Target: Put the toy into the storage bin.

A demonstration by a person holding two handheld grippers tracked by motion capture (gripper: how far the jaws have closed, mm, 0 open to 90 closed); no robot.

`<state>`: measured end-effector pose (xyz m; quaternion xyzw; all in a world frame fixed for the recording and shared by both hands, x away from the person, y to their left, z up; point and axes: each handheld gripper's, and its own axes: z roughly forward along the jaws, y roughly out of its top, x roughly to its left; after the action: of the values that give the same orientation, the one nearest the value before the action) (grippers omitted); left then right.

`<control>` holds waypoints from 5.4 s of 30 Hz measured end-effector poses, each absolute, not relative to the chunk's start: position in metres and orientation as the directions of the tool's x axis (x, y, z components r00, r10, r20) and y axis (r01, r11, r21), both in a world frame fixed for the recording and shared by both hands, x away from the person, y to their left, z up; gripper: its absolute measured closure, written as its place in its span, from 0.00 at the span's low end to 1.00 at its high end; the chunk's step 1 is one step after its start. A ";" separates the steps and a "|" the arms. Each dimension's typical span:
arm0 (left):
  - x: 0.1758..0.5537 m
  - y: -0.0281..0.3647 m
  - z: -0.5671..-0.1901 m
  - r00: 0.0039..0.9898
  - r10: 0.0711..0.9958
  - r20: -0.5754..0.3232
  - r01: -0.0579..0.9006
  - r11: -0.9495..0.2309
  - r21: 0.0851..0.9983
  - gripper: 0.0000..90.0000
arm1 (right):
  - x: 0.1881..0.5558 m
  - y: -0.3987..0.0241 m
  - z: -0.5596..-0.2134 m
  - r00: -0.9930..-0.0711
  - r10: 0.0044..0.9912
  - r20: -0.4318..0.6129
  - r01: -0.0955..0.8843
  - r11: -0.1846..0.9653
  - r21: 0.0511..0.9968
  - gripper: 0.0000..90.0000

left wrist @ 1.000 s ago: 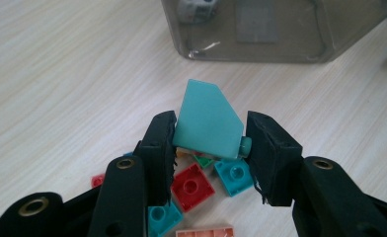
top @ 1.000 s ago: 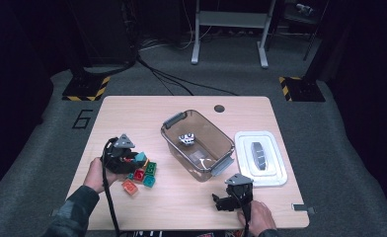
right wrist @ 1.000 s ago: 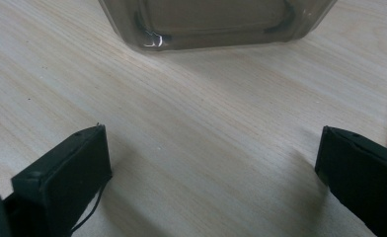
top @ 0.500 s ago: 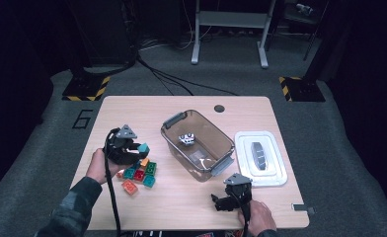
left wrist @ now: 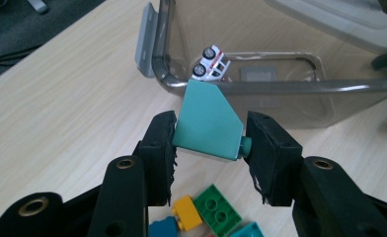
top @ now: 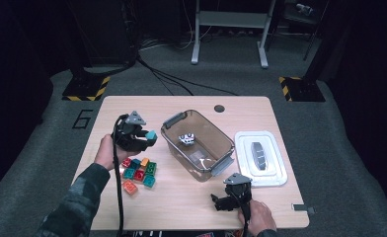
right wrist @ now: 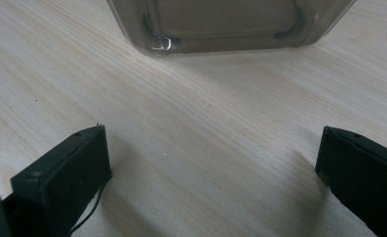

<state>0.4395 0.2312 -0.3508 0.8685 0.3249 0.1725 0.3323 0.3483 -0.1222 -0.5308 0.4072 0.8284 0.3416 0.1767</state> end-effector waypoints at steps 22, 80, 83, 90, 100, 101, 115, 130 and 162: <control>0.483 0.187 -0.357 0.719 0.690 0.087 0.463 -0.568 0.680 0.62 | 0.350 -0.122 -0.531 -0.613 0.790 -0.006 0.556 0.437 0.707 0.00; 0.423 0.250 -0.374 0.670 0.740 0.064 0.506 -0.518 0.689 0.15 | 0.351 -0.121 -0.531 -0.613 0.790 -0.004 0.554 0.433 0.711 0.00; 0.417 0.256 -0.379 0.662 0.746 0.073 0.511 -0.521 0.684 0.13 | 0.351 -0.121 -0.531 -0.612 0.791 -0.005 0.555 0.434 0.710 0.00; 0.402 0.271 -0.396 0.643 0.764 0.054 0.543 -0.505 0.671 0.11 | 0.351 -0.121 -0.531 -0.612 0.791 -0.005 0.555 0.434 0.710 0.00; 0.381 0.292 -0.419 0.629 0.778 0.016 0.571 -0.475 0.669 0.05 | 0.351 -0.121 -0.531 -0.620 0.785 -0.003 0.554 0.440 0.707 0.00; 0.379 0.292 -0.423 0.624 0.781 0.021 0.572 -0.475 0.668 0.05 | 0.351 -0.121 -0.531 -0.618 0.786 -0.005 0.553 0.440 0.707 0.00; 0.354 0.297 -0.480 0.596 0.803 0.016 0.626 -0.478 0.616 0.05 | 0.351 -0.121 -0.531 -0.619 0.785 -0.005 0.553 0.440 0.707 0.00; 0.355 0.299 -0.500 0.592 0.806 -0.019 0.637 -0.454 0.624 0.38 | 0.352 -0.122 -0.531 -0.624 0.782 -0.009 0.547 0.445 0.709 0.00; 0.364 0.281 -0.441 0.622 0.782 -0.039 0.591 -0.436 0.679 0.48 | 0.352 -0.121 -0.531 -0.619 0.785 0.003 0.553 0.433 0.712 0.00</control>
<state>0.3643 0.2814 -0.4412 0.8354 0.4109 0.1422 0.3362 0.3525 -0.1205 -0.5307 0.4032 0.8298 0.3478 0.1670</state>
